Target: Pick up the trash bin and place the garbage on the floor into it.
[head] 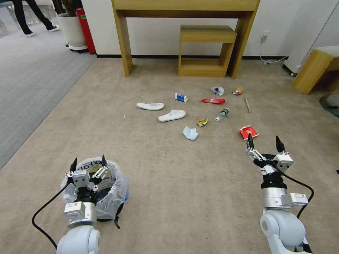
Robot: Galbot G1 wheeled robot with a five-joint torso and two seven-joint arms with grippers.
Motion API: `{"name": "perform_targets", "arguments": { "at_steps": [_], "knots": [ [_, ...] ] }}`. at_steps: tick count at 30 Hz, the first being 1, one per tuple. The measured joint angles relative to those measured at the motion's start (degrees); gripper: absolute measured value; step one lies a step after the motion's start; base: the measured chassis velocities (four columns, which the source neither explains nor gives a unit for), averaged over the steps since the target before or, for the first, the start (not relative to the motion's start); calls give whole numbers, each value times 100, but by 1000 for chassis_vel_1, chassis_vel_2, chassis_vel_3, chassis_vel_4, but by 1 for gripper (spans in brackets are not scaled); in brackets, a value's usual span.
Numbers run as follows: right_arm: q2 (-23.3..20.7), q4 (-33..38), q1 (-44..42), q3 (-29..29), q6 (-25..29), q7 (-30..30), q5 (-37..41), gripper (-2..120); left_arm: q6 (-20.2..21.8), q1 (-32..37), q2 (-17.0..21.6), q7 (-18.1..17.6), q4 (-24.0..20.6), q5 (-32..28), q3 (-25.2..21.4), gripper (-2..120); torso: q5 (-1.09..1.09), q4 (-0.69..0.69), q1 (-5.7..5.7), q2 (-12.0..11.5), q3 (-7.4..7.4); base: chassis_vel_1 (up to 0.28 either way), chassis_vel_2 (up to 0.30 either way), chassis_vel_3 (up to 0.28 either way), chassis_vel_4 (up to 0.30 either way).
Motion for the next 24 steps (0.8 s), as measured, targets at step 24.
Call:
{"name": "perform_targets", "arguments": {
  "at_steps": [24],
  "knots": [
    [10,-100,54,49,129,-38,-219,100,-55,47,-74,3,-68,33,-31,100,0,0,0,0,0,0,0,0,0]
  ]
}}
